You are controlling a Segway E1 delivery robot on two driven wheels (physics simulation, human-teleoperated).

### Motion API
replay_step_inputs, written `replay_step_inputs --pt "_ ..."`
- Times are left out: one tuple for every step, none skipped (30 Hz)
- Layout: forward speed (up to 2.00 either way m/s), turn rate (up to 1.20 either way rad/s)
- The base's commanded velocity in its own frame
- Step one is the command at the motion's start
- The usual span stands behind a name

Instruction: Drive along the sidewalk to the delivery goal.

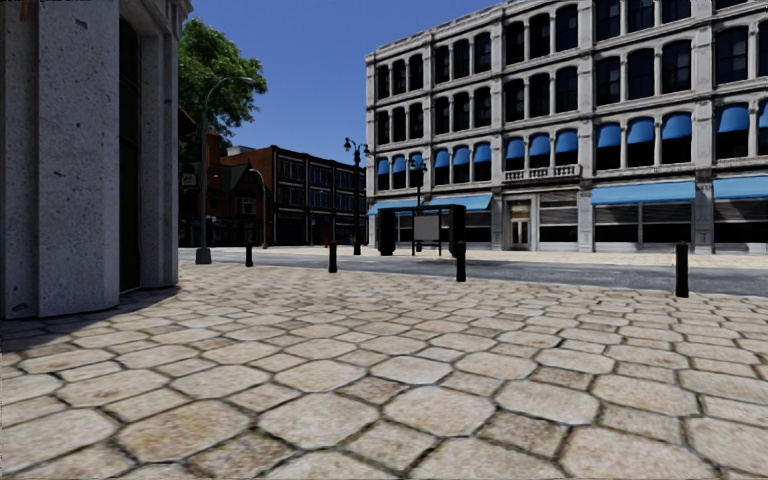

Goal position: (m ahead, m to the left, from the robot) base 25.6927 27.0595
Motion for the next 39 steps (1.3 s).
replay_step_inputs --pt "2.00 0.00" --pt "2.00 0.00" --pt "2.00 0.07" --pt "2.00 0.18" --pt "2.00 0.24" --pt "2.00 0.26" --pt "2.00 0.26" --pt "2.00 0.26" --pt "2.00 0.26" --pt "2.00 0.26" --pt "2.00 0.26" --pt "2.00 0.26" --pt "2.00 0.26" --pt "2.00 0.26" --pt "2.00 0.26" --pt "2.00 0.26" --pt "2.00 0.26" --pt "2.00 0.26" --pt "2.00 0.26" --pt "2.00 0.26" --pt "2.00 0.26" --pt "2.00 0.26" --pt "2.00 0.26" --pt "2.00 0.26" --pt "2.00 0.26" --pt "2.00 0.26" --pt "2.00 0.26" --pt "2.00 0.26" --pt "2.00 0.26" --pt "2.00 0.27" --pt "2.00 0.27" --pt "2.00 0.28" --pt "2.00 0.28" --pt "2.00 0.29" --pt "2.00 0.29" --pt "2.00 0.30" --pt "2.00 0.30" --pt "2.00 0.30" --pt "2.00 0.30"
